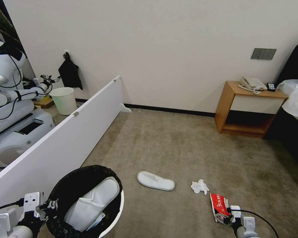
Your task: Pick up the trash bin, then pick up the garbage from the floor and place it into the trash bin.
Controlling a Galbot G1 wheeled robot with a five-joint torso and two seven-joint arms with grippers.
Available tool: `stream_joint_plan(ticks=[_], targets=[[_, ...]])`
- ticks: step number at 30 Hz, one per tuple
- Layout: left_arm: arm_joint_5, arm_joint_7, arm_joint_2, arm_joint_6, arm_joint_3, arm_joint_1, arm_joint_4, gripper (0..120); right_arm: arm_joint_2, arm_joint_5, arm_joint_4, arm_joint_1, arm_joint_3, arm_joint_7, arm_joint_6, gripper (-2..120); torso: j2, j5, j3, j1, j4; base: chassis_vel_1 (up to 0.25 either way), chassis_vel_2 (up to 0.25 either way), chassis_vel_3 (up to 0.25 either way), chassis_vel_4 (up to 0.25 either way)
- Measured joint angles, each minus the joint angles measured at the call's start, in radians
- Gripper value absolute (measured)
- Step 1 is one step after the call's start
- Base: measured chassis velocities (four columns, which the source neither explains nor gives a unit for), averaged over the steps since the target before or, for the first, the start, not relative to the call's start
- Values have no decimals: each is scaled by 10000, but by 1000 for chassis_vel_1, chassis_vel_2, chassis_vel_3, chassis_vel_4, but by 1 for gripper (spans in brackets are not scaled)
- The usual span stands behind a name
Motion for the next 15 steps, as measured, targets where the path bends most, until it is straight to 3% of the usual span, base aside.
stream_joint_plan(ticks=[15], targets=[[14, -19, -23, 12, -15, -10, 21, 3, 102, -112, -1312, 1318, -157, -110, 23, 100, -1, -1, 0, 0, 1, 0, 0, 0, 0]])
